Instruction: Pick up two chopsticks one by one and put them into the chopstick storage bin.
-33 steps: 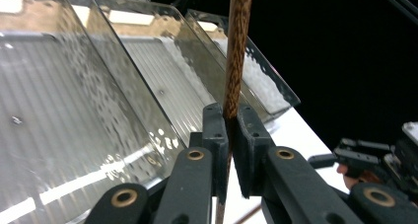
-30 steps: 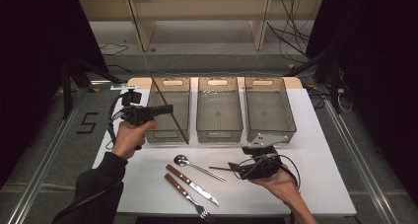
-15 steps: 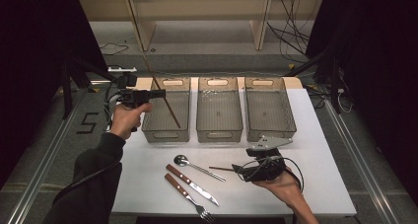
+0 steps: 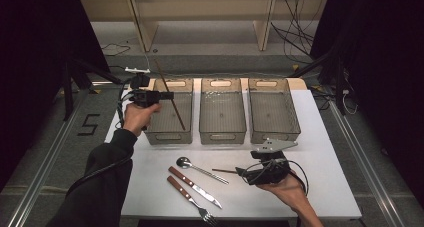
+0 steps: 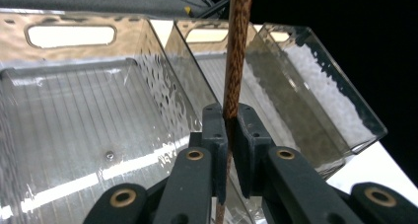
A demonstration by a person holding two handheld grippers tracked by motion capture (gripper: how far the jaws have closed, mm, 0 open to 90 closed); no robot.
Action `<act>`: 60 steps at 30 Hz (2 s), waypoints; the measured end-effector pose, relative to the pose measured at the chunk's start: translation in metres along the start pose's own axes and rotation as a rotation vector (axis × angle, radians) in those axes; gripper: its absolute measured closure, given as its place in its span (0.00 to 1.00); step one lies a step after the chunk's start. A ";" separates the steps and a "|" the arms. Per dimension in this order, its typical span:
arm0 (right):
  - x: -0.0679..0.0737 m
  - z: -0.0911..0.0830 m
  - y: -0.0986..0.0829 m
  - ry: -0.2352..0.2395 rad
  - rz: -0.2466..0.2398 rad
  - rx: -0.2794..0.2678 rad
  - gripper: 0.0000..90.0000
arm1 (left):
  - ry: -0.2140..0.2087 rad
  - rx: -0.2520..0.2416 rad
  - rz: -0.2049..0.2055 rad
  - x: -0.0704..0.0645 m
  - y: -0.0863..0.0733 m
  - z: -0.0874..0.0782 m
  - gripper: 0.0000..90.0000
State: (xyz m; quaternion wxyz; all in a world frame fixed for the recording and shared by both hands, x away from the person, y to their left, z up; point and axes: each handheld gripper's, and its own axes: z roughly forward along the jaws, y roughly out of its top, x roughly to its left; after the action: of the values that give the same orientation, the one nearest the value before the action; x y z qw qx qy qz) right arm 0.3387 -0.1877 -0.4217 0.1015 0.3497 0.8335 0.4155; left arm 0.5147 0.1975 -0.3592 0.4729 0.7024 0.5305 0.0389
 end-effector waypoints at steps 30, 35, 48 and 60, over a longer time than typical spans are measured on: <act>-0.002 0.000 -0.003 0.006 -0.002 0.009 0.25 | 0.138 0.131 -0.055 0.006 -0.012 0.034 0.34; -0.004 -0.002 -0.002 0.003 0.004 0.009 0.25 | 0.126 0.103 -0.039 0.001 -0.011 0.024 0.23; -0.022 -0.017 0.002 -0.025 -0.014 0.071 0.26 | -0.042 -0.041 0.123 -0.035 -0.044 -0.034 0.19; -0.038 -0.007 0.003 -0.030 -0.081 0.337 0.32 | -0.105 -0.093 0.205 -0.040 -0.100 -0.060 0.18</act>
State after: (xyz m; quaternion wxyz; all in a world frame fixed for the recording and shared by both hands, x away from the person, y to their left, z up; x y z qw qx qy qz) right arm 0.3647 -0.2166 -0.4193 0.0703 0.3342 0.9032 0.2601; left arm 0.3929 0.2028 -0.3792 0.5256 0.7315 0.4280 0.0747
